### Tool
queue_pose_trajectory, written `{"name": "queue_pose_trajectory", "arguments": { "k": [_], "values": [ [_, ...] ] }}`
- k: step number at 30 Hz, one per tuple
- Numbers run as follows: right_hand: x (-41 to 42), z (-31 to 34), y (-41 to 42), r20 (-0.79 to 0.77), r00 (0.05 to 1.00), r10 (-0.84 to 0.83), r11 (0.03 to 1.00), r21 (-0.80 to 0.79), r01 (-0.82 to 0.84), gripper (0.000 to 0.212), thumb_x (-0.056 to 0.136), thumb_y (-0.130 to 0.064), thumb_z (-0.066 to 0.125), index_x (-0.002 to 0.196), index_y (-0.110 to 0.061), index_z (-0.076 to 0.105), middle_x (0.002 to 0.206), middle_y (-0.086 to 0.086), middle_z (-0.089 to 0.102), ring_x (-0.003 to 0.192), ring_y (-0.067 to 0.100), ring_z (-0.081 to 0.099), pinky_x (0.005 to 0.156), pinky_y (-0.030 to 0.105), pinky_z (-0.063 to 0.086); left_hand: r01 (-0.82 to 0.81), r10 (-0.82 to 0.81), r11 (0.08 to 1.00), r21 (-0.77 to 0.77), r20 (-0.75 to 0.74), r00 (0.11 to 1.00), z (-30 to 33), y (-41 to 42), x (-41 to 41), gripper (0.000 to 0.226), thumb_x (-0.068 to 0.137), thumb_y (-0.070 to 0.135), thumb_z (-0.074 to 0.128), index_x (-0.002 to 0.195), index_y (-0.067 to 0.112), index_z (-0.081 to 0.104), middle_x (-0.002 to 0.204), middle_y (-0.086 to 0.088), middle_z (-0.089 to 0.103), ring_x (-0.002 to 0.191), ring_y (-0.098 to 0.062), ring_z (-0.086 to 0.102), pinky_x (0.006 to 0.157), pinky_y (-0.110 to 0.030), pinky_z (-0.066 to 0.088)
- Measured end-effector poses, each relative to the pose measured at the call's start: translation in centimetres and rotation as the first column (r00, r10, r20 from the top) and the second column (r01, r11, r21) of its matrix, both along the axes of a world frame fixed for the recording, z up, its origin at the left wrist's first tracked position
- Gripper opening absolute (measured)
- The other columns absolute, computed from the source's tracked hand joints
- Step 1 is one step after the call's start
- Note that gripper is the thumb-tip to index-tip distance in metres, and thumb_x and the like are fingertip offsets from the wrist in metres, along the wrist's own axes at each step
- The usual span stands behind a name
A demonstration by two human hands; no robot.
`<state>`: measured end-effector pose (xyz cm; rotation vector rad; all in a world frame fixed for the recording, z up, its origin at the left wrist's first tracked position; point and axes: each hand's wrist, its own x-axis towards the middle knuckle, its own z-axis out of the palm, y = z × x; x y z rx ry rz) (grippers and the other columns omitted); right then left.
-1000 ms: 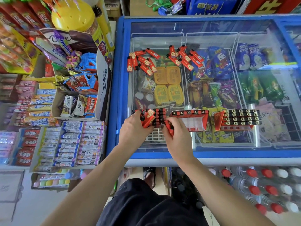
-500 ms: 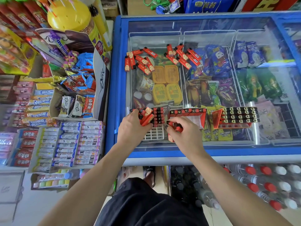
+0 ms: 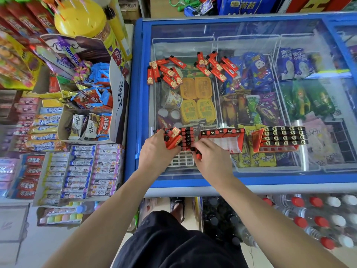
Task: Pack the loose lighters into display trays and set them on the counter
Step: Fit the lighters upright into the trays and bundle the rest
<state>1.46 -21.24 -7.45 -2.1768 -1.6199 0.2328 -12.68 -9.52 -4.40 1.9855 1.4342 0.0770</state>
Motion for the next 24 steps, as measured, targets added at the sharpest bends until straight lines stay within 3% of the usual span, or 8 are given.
{"name": "queue_pose_trajectory", "arguments": {
  "k": [8,15,19,22,24],
  "values": [
    [0.2,-0.7,-0.6,0.125,0.992,0.028,0.999,0.016,-0.030,0.040,0.071,-0.007,0.087,0.101,-0.013,0.061,0.081,0.000,0.065,0.060,0.017,0.060,0.040,0.023,0.037,0.008,-0.008,1.000,0.005,-0.003,1.000,0.0,0.0,-0.1,0.036,0.083,0.044,0.079,0.094,0.018,0.057,0.081,0.005,0.063,0.072,-0.014,0.062,0.059,-0.030,0.046],
    [0.4,-1.3,-0.8,0.156,0.984,0.083,0.989,0.110,-0.100,0.028,0.075,-0.004,0.081,0.099,-0.011,0.068,0.101,0.003,0.067,0.074,0.018,0.066,0.042,0.027,0.047,0.003,-0.003,1.000,0.003,0.007,1.000,0.0,0.0,-0.1,0.034,0.083,0.043,0.078,0.095,0.019,0.058,0.080,0.008,0.063,0.071,-0.012,0.062,0.058,-0.028,0.047],
    [0.0,-1.4,-0.8,0.122,0.988,0.100,0.986,0.124,-0.115,0.028,0.070,0.002,0.079,0.092,-0.010,0.067,0.096,0.004,0.063,0.071,0.018,0.063,0.042,0.029,0.048,0.003,-0.003,1.000,-0.001,0.004,1.000,0.1,0.1,0.0,0.034,0.083,0.043,0.078,0.096,0.019,0.058,0.082,0.007,0.063,0.072,-0.013,0.062,0.060,-0.030,0.050],
    [-0.2,-1.5,-0.7,0.053,0.997,0.050,0.992,0.116,-0.055,0.029,0.074,0.001,0.079,0.099,-0.010,0.069,0.098,0.003,0.062,0.072,0.017,0.063,0.045,0.030,0.051,-0.001,0.001,1.000,-0.009,0.009,1.000,0.2,0.0,0.1,0.034,0.083,0.043,0.078,0.096,0.019,0.057,0.081,0.008,0.063,0.071,-0.013,0.063,0.060,-0.030,0.049],
    [-0.2,-1.4,-0.7,-0.079,0.997,-0.005,0.993,0.116,0.014,0.026,0.084,-0.003,0.073,0.109,-0.009,0.069,0.103,0.001,0.062,0.072,0.014,0.060,0.053,0.032,0.054,-0.009,0.010,1.000,-0.025,0.020,1.000,0.4,0.0,0.0,0.034,0.083,0.043,0.078,0.095,0.019,0.057,0.080,0.008,0.062,0.071,-0.014,0.063,0.060,-0.030,0.049]
  ]
}}
